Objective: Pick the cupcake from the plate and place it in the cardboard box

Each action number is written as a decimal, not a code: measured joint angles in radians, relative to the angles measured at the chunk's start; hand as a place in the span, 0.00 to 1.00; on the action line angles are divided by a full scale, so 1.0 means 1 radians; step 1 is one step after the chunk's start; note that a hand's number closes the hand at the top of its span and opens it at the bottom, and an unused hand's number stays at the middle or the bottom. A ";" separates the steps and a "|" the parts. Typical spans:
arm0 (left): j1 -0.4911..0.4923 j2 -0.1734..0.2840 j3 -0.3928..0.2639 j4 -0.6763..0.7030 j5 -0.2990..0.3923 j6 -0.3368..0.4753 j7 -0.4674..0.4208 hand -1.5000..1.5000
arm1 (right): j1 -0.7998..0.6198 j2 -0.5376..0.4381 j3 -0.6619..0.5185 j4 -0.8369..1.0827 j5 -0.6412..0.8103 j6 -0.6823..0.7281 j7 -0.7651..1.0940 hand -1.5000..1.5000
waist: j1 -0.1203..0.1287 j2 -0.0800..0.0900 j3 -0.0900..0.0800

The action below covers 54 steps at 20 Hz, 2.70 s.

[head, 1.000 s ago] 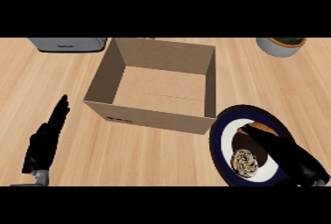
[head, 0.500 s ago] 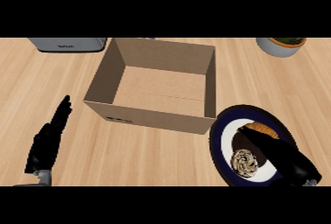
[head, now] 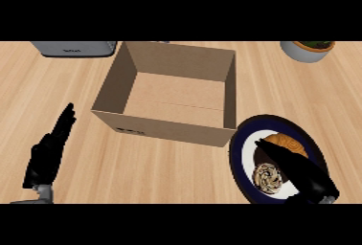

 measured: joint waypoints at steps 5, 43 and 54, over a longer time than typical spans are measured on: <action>-0.001 -0.017 0.014 -0.001 -0.019 -0.009 0.002 0.50 | 0.012 0.036 -0.006 0.024 0.053 0.000 -0.027 0.00 | 0.000 -0.001 -0.001; -0.093 -0.075 -0.008 0.017 -0.071 -0.040 0.016 0.50 | -0.859 -0.126 -0.223 0.935 0.210 -0.301 -0.905 1.00 | 0.081 0.025 0.003; -0.043 -0.068 0.008 -0.004 -0.070 -0.037 0.014 0.50 | -1.095 -0.043 -0.341 1.102 -0.019 -0.114 -1.088 1.00 | 0.045 0.011 0.001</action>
